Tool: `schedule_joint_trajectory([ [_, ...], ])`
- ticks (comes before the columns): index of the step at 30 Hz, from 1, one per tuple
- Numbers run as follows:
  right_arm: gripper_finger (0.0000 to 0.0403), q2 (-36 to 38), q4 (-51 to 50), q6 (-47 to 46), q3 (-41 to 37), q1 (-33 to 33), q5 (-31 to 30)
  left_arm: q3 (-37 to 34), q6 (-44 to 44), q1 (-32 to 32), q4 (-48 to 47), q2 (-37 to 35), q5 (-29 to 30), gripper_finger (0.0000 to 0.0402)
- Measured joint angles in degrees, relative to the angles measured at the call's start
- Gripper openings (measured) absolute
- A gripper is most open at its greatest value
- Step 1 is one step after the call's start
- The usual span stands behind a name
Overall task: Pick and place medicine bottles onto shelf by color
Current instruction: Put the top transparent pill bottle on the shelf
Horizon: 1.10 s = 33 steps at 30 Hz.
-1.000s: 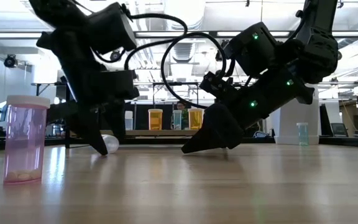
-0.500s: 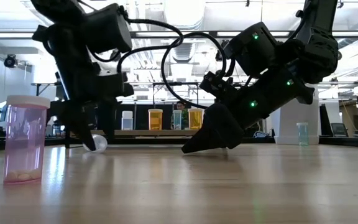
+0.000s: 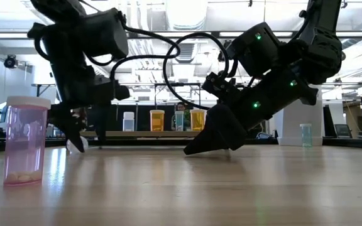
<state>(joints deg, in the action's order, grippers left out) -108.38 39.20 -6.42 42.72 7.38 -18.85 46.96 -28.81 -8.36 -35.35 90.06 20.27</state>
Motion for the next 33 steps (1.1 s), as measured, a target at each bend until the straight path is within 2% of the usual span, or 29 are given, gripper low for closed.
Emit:
schedule_joint_trajectory([
  [8, 0.0164, 0.0, 0.02, 0.0, 0.0, 0.0, 0.0, 3.74, 2.28, -2.27, -13.55, -0.04, 1.59, 0.0177],
  [16, 0.0164, 0.0, 0.02, -0.05, 0.0, 0.0, 1.03, 3.78, 4.38, -3.89, -18.88, -0.09, 1.8, 0.0177],
  [20, 0.0164, 0.0, 0.02, -0.07, -0.01, 0.0, 1.33, 3.8, 15.12, -3.9, -22.54, -0.1, 1.84, 0.0177],
  [26, 0.0164, 0.0, 0.0, -0.24, -0.02, 0.0, 1.31, 3.67, 35.85, -3.48, -22.08, -0.17, 1.4, 0.0177],
  [29, 0.0164, 0.0, 0.01, -0.57, -0.02, 0.02, 1.33, 3.27, 40.0, -3.23, -21.5, -0.23, 0.08, 0.0177],
  [33, 0.0164, 0.0, 0.01, -0.46, -0.02, 0.26, 1.38, 1.7, 39.63, -3.04, -18.22, -0.24, -0.26, 0.0177],
])
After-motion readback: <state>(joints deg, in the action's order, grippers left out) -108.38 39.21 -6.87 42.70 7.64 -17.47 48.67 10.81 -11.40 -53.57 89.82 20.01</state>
